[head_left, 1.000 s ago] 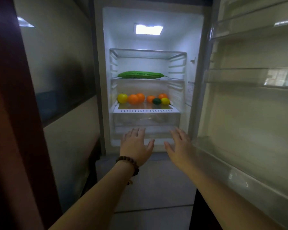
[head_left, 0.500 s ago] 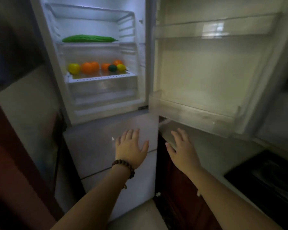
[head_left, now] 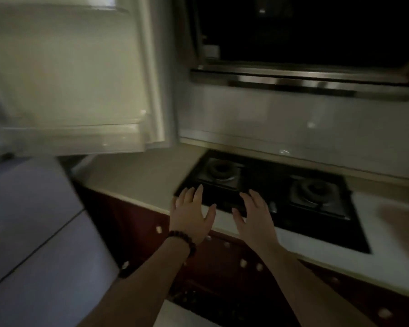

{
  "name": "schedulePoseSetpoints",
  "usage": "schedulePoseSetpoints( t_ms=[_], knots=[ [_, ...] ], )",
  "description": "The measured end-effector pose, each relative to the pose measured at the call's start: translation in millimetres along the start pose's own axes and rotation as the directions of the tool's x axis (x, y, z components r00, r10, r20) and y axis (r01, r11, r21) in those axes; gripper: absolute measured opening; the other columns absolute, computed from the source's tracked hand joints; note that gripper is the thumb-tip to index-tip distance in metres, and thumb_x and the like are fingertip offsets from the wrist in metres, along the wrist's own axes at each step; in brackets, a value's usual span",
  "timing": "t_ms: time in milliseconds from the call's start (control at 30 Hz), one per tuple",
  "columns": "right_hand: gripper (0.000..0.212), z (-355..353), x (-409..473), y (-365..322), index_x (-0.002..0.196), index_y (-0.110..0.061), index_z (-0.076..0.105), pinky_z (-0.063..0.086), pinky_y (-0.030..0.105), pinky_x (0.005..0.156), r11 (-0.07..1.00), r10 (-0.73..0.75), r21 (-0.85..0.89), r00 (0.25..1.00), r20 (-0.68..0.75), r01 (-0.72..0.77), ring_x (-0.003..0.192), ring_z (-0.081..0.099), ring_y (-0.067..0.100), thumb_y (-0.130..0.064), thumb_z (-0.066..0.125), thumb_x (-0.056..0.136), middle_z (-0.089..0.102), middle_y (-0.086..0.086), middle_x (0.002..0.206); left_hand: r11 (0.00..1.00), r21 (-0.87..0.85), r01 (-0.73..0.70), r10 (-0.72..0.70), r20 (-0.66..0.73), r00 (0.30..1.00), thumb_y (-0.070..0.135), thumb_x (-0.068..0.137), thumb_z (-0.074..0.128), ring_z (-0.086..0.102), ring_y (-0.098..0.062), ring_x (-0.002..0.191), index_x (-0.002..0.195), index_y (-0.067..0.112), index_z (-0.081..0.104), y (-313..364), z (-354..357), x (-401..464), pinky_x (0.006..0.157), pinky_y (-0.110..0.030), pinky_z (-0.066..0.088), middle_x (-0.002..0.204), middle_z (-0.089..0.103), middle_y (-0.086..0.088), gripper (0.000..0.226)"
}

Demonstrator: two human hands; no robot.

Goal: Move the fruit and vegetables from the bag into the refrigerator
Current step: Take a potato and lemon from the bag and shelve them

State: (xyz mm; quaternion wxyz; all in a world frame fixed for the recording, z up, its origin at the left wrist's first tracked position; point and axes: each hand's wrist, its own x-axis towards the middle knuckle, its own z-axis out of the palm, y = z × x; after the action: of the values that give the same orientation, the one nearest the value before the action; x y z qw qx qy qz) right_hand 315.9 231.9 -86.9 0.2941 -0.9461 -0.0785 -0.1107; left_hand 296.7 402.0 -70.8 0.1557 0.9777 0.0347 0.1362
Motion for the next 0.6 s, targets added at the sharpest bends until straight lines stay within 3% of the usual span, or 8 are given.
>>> schedulePoseSetpoints(
  t_ms=[267, 600],
  knots=[
    [0.055, -123, -71, 164, 0.143, -0.017, 0.034, 0.026, 0.037, 0.115, 0.932, 0.329, -0.096, 0.926, -0.183, -0.35, 0.143, 0.019, 0.022, -0.04, 0.047, 0.095, 0.025, 0.005, 0.154, 0.931, -0.132, -0.341, 0.357, 0.131, 0.925, 0.056, 0.093, 0.032, 0.016, -0.019, 0.143, 0.148, 0.021, 0.018, 199, 80, -8, 0.116, -0.043, 0.016, 0.152, 0.028, -0.001, 0.067],
    [0.052, -263, -149, 347, 0.14, -0.019, 0.037, 0.029, 0.039, 0.112, 0.831, 0.502, -0.086, 0.808, -0.309, -0.549, 0.141, 0.022, 0.022, -0.04, 0.048, 0.094, 0.028, 0.005, 0.152, 0.793, -0.251, -0.555, 0.601, 0.171, 0.781, 0.054, 0.091, 0.036, 0.022, -0.02, 0.14, 0.146, 0.018, 0.026, 446, 171, -57, 0.113, -0.045, 0.021, 0.149, 0.033, -0.003, 0.066]
  ],
)
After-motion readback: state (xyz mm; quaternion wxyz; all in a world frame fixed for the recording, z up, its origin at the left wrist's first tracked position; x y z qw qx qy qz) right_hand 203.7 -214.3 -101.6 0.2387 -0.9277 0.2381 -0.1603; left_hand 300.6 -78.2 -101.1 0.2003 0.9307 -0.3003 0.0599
